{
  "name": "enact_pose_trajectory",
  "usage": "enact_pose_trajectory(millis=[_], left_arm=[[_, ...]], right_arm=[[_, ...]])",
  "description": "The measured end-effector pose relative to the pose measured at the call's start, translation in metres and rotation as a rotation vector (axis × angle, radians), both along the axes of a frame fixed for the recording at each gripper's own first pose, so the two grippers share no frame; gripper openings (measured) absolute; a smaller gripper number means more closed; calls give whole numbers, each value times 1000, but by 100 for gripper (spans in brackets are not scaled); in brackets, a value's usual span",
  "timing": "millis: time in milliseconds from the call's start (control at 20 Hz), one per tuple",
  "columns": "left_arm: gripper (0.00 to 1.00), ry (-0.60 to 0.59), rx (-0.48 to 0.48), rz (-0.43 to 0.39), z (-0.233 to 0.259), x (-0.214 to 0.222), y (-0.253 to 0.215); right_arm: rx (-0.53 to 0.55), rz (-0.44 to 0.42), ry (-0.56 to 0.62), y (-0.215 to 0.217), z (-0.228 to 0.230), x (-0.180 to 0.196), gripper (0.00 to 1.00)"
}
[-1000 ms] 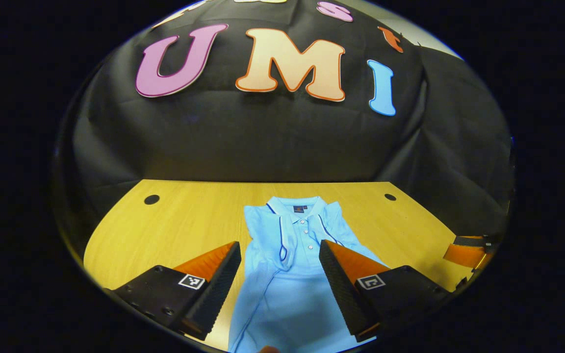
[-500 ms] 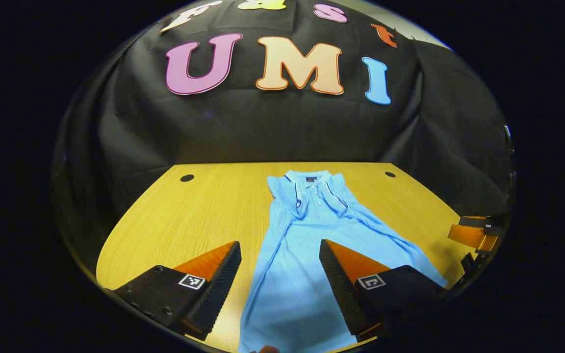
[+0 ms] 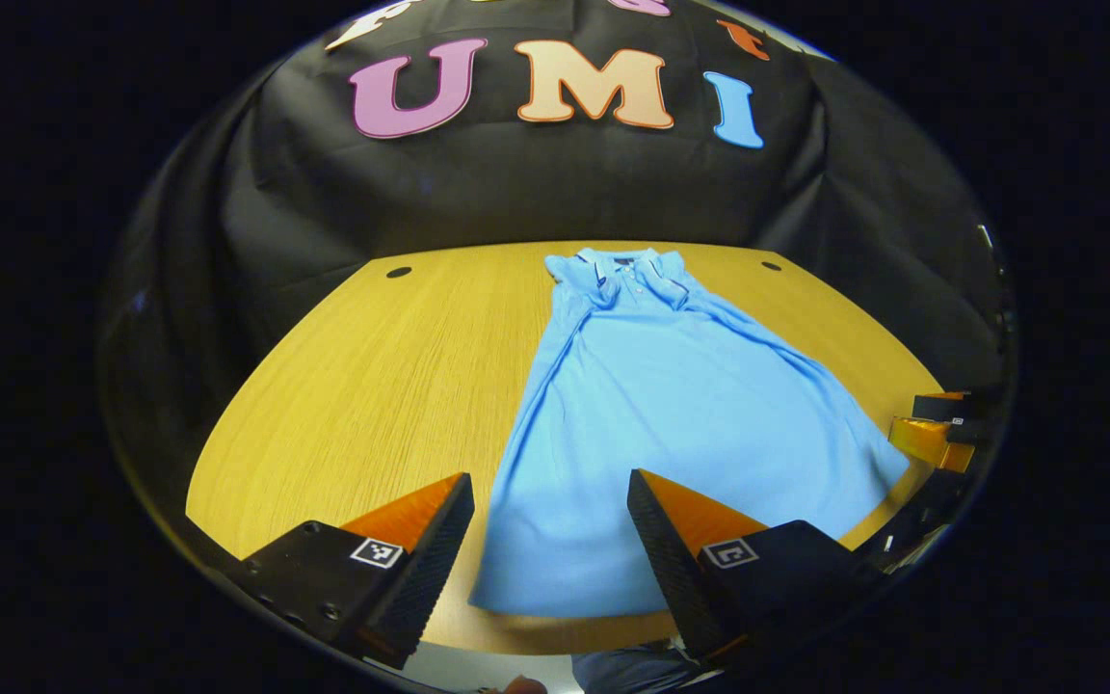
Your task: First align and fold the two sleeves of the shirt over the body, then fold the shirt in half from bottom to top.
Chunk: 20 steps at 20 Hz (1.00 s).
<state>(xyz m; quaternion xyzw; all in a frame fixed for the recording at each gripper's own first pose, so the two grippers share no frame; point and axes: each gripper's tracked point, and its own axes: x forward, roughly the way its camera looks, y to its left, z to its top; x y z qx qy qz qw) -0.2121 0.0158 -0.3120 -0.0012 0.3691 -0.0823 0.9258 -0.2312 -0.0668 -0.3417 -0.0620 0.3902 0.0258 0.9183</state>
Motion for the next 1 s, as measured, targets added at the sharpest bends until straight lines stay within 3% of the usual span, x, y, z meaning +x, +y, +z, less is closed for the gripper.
enact_pose_trajectory(millis=[300,350,400,500,650,750,800,850,900,950,1000], left_arm=[[96,97,35,-14,-38,-35,2],[96,64,26,-6,-34,-34,3],[98,61,20,-4,-35,-26,1],[97,52,10,-6,-36,-27,-1],[98,44,-4,-19,-40,-29,-5],[96,31,-21,-24,-41,-28,-9],[94,33,-23,-36,-42,-30,-15],[82,24,-33,-61,-42,-30,-23],[75,21,-45,-88,-43,-30,-33],[52,7,-51,-88,-41,-29,-37],[30,9,-63,-80,-44,-28,-41]], right_arm=[[-40,7,60,0,-23,-11,98],[-48,11,68,0,-24,-13,94],[-54,15,84,0,-29,-17,98],[-44,5,85,0,-28,-17,94],[19,-28,135,4,-33,-24,97],[34,-12,138,11,-33,-21,87],[28,14,139,17,-34,-22,77],[31,43,142,26,-35,-22,53],[25,58,146,30,-33,-24,45],[10,66,141,34,-32,-24,24],[-4,87,141,35,-33,-26,14]])
